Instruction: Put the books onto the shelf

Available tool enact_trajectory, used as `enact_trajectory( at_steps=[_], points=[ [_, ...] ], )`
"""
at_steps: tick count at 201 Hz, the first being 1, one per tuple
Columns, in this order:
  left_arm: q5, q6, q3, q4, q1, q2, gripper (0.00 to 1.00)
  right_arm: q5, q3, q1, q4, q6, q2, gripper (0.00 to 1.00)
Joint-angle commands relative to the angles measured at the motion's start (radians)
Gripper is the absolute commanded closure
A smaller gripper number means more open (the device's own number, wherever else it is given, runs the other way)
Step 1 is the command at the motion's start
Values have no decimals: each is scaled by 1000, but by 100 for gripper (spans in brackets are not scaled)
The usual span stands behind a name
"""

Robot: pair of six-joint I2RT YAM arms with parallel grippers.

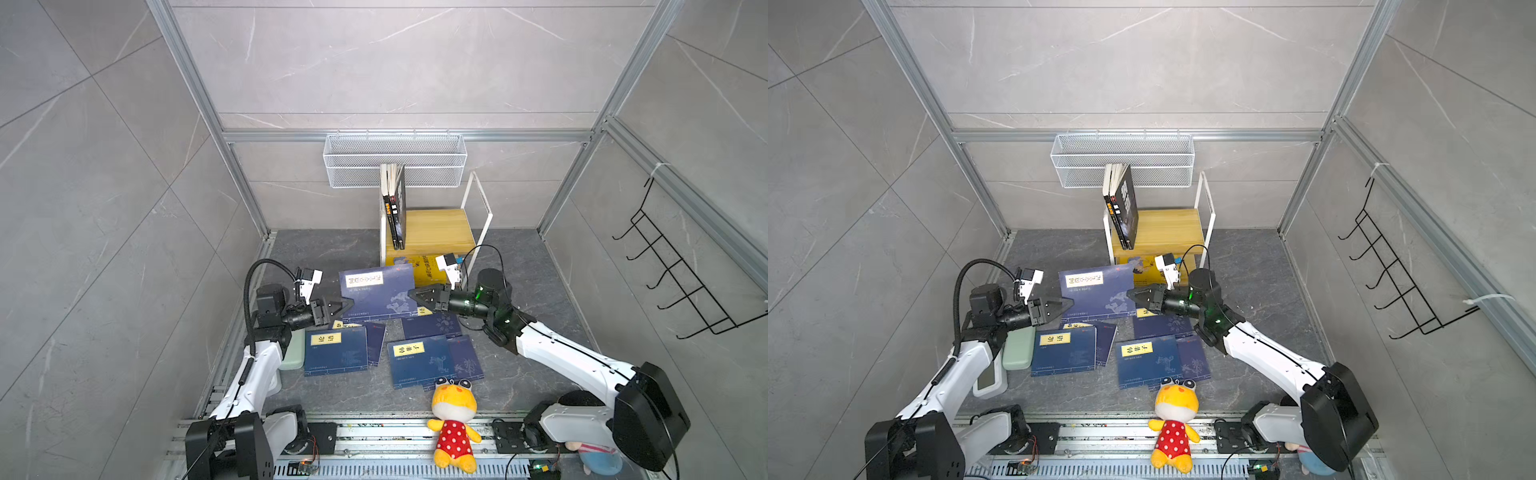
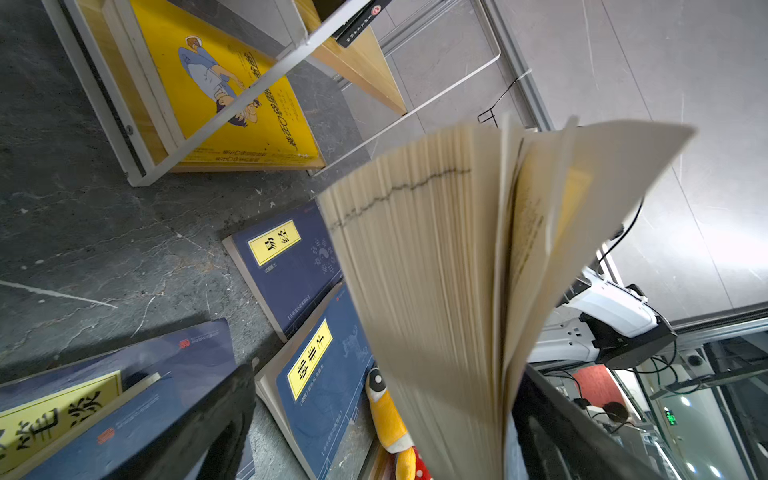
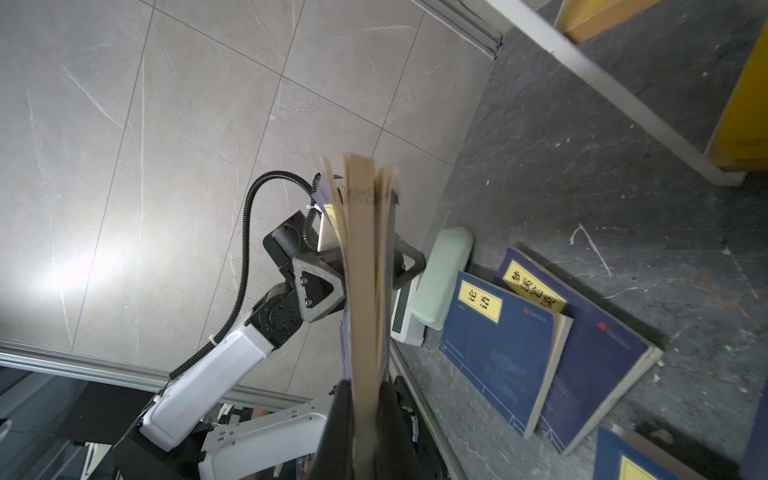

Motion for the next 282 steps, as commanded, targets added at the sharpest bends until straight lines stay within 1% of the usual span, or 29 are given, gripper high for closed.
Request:
enact_trajectory(
  at_steps=[1,12,21,40,48,61,69,77,96,110,117,125,139,149,162,180,189,201,220,236,251,268,282],
  points=[
    [66,-43,22,90,-16,-12,19,-27,30,10,97,14,24,100],
    [63,-40,21,93,-18,-9,32,-22,34,10,84,4,43,100],
    [62,-46,25,91,-17,-7,41,-11,29,9,85,1,54,100],
    [58,-53,31,83,-16,-8,52,-4,16,9,74,-9,67,100],
    [52,-46,26,83,-16,-10,58,0,10,9,64,-50,72,100],
    [47,-29,24,81,-14,-11,77,13,7,8,38,-72,80,100],
    [42,-24,27,70,-12,-10,91,19,9,8,22,-82,82,100],
    [35,-25,34,55,-7,-7,100,22,7,8,12,-88,82,100],
    [26,-9,35,33,-6,-14,100,38,6,8,-38,-138,69,99],
    [25,2,30,31,-2,-19,100,81,17,8,-127,-191,58,91],
    [26,5,32,22,3,-21,100,102,25,8,-167,-211,51,85],
    [25,1,37,12,14,-22,100,121,28,8,-196,-224,39,78],
    [23,3,46,-8,22,-25,100,155,20,8,-236,-258,9,69],
    [19,18,42,-14,23,-30,100,182,16,8,-270,-295,-11,65],
    [13,31,37,-14,27,-35,100,244,12,9,-317,-326,-38,60],
    [-4,19,48,-39,48,-30,100,286,9,14,-347,-344,-76,56],
    [-20,17,53,-53,55,-29,100,316,7,28,-365,-381,-101,55],
    [-47,26,51,-61,57,-30,100,361,11,53,-399,-445,-126,54],
    [-79,31,47,-73,60,-28,100,464,56,103,-481,-522,-129,53],
    [-104,15,53,-101,70,-20,100,553,109,177,-556,-601,-121,51],
    [-130,20,47,-108,72,-18,100,655,131,255,-570,-693,-118,50],
    [-143,43,37,-111,72,-14,100,782,131,341,-535,-781,-119,48],
    [-162,46,46,-138,73,-6,100,877,172,405,-564,-851,-97,47]
  ],
)
